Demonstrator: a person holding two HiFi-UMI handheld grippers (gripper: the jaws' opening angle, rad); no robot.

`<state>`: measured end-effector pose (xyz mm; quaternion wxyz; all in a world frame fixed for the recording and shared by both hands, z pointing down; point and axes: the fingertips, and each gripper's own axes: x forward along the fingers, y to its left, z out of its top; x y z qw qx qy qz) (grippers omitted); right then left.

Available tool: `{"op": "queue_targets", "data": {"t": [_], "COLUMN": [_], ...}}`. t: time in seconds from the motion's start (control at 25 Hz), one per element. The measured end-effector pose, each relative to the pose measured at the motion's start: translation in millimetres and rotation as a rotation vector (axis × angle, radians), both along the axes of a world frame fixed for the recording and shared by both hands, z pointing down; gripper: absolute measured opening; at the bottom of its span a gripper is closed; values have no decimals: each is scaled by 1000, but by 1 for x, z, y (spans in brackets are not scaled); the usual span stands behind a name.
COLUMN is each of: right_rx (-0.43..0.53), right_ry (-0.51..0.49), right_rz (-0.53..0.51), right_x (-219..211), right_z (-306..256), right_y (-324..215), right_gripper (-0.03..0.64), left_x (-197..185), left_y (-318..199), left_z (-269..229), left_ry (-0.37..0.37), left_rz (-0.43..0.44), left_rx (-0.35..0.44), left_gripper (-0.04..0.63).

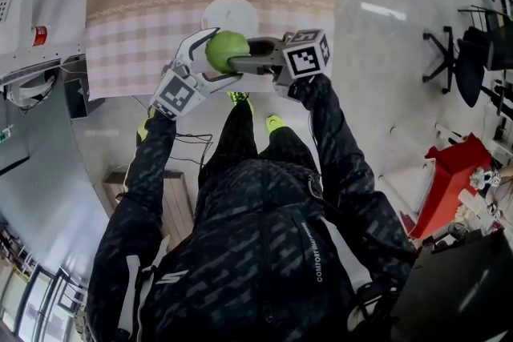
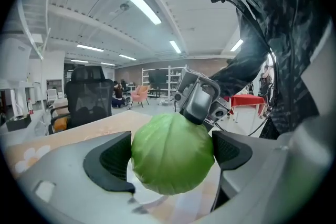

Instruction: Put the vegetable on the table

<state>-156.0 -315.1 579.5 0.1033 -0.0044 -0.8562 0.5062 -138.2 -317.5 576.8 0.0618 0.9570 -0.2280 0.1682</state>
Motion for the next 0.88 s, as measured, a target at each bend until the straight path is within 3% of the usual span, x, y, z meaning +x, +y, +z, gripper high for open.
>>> {"op": "queue_targets", "data": {"t": [0.16, 0.4, 0.56, 0.76, 0.88], "right_rx": [-50, 22, 26, 1, -10], "right_ry": [19, 149, 203, 233, 240], "right_rz": [47, 49, 79, 52, 45], "right_x": [0, -3, -2, -4, -5], "right_z": [16, 43, 57, 77, 84], "right_y": [-15, -32, -42, -43, -47], "right_gripper": [247, 281, 281, 278, 270], "left_x": [-2, -5, -6, -6, -7], "left_y": [-18, -29, -38, -44, -48], "left_z": [16, 51, 67, 90, 96], "left_ry": [-26, -138, -173, -308, -308], "left_rz": [16, 91, 104, 174, 172], "left_rx": [-8, -1, -21, -2, -20], "left_gripper": [472, 471, 468, 463, 462]}}
